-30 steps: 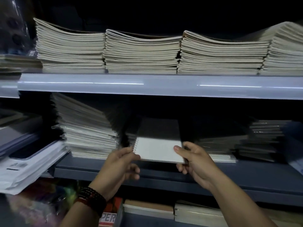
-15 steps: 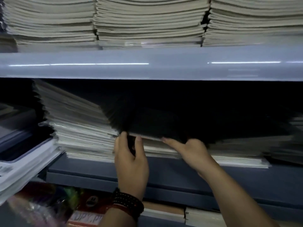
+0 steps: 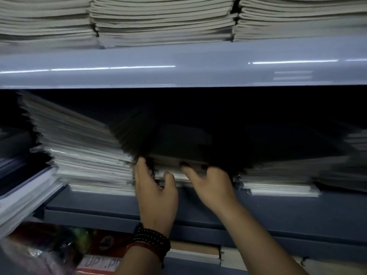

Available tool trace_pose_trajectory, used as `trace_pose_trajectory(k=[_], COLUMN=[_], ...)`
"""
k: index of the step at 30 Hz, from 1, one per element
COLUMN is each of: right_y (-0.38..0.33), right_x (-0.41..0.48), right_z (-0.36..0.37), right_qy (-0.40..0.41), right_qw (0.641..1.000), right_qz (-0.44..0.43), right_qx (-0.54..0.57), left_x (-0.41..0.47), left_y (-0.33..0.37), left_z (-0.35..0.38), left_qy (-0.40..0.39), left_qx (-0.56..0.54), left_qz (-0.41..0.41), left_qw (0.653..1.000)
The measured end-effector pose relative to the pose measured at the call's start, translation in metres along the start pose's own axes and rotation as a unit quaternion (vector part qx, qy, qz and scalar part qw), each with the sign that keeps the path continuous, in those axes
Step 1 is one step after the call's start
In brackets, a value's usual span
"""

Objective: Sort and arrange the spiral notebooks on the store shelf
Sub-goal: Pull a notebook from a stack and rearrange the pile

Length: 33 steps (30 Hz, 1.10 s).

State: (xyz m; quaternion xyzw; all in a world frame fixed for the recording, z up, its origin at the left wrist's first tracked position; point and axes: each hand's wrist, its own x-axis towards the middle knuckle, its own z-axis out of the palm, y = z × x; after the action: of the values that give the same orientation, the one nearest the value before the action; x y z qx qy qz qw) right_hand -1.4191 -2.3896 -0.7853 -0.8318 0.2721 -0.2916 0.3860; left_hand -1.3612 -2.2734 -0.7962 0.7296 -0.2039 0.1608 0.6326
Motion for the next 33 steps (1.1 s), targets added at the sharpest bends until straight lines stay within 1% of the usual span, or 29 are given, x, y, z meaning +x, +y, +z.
trace_pose_trajectory(k=[3, 5, 7, 9, 10, 12, 14, 16, 19, 24, 27, 29, 33], right_y=[0.006, 0.007, 0.005, 0.005, 0.005, 0.005, 0.004, 0.004, 0.006, 0.012, 0.015, 0.015, 0.011], right_x=[0.002, 0.002, 0.002, 0.003, 0.004, 0.006, 0.006, 0.006, 0.008, 0.013, 0.013, 0.013, 0.011], right_z=[-0.002, -0.004, -0.005, -0.007, -0.009, -0.015, -0.022, -0.025, -0.020, -0.010, -0.009, -0.007, -0.006], right_qy=[0.018, 0.011, -0.007, -0.026, -0.040, -0.089, -0.136, -0.155, -0.142, -0.088, -0.078, -0.079, -0.067], right_qw=[0.999, 0.998, 0.997, 0.996, 0.995, 0.993, 0.989, 0.985, 0.985, 0.992, 0.991, 0.990, 0.993], right_qz=[0.000, -0.003, -0.001, 0.025, 0.043, 0.064, 0.063, 0.058, 0.061, 0.093, 0.105, 0.110, 0.088], right_qx=[0.040, 0.055, 0.074, 0.086, 0.082, 0.053, 0.006, -0.045, -0.075, -0.016, -0.037, -0.038, -0.032], left_x=[-0.001, 0.000, 0.006, 0.016, 0.021, 0.027, 0.031, 0.034, 0.042, 0.047, 0.044, 0.044, 0.037], left_y=[0.002, 0.002, 0.002, -0.001, -0.002, -0.002, -0.004, -0.009, -0.017, -0.014, -0.015, -0.016, -0.013], left_z=[0.000, 0.001, 0.001, 0.000, -0.002, -0.008, -0.011, -0.011, -0.005, 0.001, 0.002, 0.002, 0.000], left_qy=[-0.007, -0.034, -0.085, -0.148, -0.182, -0.235, -0.256, -0.264, -0.269, -0.252, -0.245, -0.247, -0.223], left_qx=[0.022, 0.040, 0.025, -0.021, -0.019, 0.055, 0.114, 0.121, 0.141, 0.181, 0.162, 0.142, 0.065], left_qz=[0.022, 0.018, -0.021, -0.071, -0.080, -0.084, -0.087, -0.085, -0.077, -0.052, -0.047, -0.060, -0.040], left_qw=[1.000, 0.998, 0.996, 0.986, 0.980, 0.967, 0.956, 0.953, 0.950, 0.949, 0.955, 0.957, 0.972])
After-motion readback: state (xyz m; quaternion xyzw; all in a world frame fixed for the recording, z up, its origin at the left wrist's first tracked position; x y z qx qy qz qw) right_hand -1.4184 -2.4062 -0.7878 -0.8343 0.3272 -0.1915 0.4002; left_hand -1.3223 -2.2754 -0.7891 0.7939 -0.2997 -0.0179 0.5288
